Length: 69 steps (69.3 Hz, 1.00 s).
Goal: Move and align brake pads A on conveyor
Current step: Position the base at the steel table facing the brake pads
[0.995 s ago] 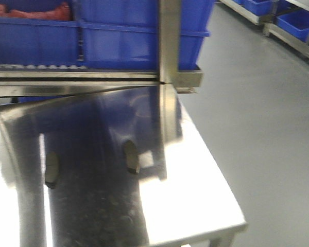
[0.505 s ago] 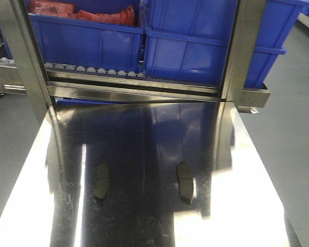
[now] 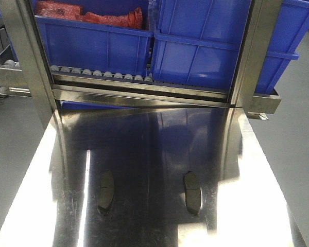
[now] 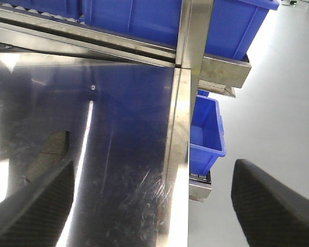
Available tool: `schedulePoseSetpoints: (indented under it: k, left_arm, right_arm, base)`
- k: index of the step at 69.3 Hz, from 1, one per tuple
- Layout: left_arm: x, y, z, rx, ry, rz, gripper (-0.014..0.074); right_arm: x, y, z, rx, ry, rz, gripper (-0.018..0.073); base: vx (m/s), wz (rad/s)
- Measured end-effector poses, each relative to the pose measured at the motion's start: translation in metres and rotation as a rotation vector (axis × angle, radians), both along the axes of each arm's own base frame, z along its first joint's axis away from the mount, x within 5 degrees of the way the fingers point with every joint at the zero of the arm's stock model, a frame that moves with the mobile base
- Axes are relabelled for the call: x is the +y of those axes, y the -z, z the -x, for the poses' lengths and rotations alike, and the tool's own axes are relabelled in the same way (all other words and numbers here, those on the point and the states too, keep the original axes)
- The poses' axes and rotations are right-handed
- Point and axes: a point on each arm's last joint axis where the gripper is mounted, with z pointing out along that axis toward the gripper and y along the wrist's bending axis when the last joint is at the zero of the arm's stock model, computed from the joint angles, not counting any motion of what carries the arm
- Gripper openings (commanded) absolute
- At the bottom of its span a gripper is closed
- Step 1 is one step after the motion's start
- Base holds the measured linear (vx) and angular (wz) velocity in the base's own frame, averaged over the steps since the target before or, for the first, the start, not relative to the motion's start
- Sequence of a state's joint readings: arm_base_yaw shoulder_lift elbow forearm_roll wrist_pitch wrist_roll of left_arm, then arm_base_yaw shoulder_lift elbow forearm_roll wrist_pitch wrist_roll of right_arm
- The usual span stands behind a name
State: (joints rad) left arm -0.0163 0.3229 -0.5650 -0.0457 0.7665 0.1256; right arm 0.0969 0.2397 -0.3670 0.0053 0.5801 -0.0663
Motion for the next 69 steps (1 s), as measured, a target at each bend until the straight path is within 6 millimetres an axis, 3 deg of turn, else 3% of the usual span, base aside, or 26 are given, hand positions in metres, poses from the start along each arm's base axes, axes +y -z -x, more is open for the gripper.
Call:
schedulePoseSetpoints:
  k: [69]
  left_arm:
    - [0.0000,-0.0010,-0.0005,-0.012,-0.001,0.000,0.0554]
  right_arm:
    - [0.0000,0.0000,0.0000,0.000,0.000,0.000,0.0589]
  base:
    - [0.00,0.00]
